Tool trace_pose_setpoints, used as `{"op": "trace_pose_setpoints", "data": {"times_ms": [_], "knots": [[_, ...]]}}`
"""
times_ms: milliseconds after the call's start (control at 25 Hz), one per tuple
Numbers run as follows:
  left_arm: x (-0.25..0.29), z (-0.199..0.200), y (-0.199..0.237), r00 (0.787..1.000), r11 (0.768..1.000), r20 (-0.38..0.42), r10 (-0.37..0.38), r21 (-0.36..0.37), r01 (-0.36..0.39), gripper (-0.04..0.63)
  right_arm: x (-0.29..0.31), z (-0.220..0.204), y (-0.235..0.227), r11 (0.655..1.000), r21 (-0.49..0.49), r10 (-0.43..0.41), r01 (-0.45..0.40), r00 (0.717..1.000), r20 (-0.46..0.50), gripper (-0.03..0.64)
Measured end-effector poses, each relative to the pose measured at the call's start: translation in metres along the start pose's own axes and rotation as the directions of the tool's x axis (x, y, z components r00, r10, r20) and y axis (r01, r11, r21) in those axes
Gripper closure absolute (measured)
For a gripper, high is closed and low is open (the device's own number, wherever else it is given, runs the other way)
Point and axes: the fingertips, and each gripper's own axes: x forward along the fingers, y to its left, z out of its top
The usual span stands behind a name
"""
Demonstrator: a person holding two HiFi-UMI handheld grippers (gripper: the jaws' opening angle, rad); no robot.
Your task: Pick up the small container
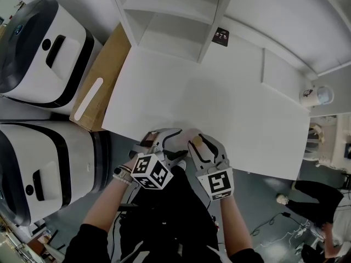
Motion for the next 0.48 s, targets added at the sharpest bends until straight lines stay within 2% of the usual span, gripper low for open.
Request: {"op": "trace_pose_setpoints", "data": {"times_ms": [480], "knots": [[0.038,0.003,-0.008,0.993,0.99,-0.012,-0.117,0.076,0.117,0.238,0.0,0.001,0.0,1.0,0.004,-0.018,0.018,1.0,0.0,0.471]]}}
